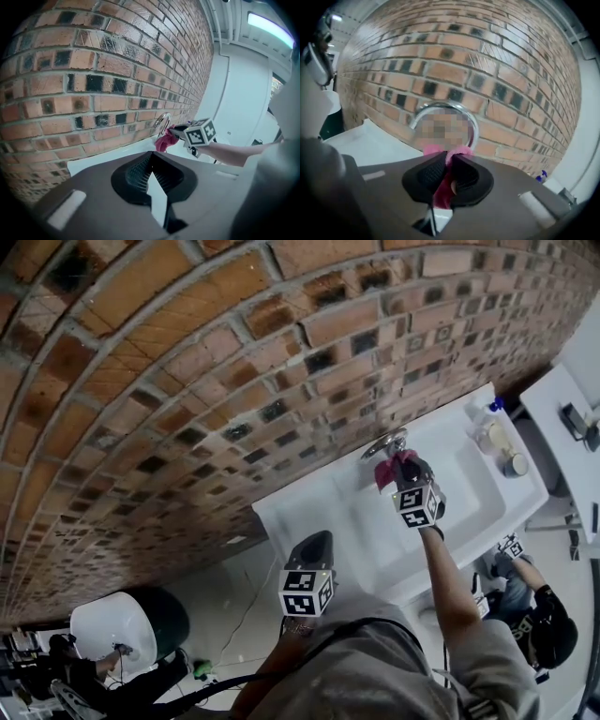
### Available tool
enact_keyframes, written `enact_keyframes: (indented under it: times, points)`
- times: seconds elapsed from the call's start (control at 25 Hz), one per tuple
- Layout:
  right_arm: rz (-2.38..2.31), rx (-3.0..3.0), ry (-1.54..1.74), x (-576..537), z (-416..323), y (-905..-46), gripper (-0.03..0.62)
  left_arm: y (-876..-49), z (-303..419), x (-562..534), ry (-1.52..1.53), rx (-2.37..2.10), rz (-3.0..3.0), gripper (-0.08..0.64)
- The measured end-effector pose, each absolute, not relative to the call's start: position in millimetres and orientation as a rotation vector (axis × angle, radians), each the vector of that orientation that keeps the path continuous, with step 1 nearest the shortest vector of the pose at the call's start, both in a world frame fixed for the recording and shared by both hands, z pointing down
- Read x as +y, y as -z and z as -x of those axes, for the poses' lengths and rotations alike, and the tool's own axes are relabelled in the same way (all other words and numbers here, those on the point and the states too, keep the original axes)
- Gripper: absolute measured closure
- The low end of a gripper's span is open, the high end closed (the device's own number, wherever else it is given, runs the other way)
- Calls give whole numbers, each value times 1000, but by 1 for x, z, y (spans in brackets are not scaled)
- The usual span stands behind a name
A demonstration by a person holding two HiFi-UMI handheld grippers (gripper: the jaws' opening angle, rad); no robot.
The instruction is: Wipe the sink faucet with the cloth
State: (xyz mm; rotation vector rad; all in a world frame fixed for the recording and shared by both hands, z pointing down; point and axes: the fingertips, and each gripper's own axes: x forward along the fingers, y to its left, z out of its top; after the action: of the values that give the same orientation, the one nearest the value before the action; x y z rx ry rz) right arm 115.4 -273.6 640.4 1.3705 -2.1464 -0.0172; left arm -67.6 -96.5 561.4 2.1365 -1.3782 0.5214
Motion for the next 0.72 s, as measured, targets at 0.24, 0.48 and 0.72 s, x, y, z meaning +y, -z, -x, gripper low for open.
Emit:
enact_keyframes:
  times: [0.24, 0.48, 0.72]
  points:
    - [-1408, -2006, -85, -318, -151, -675, 558, -559, 82, -94, -517, -1407, -2124, 540]
    - [-1452, -2089, 43, -312, -137, -645, 557, -560, 99, -97, -502, -1440, -2091, 540]
    - [-1325, -2180, 348, -295, -97, -596, 557, -563, 84, -97, -520, -1394, -2124, 540]
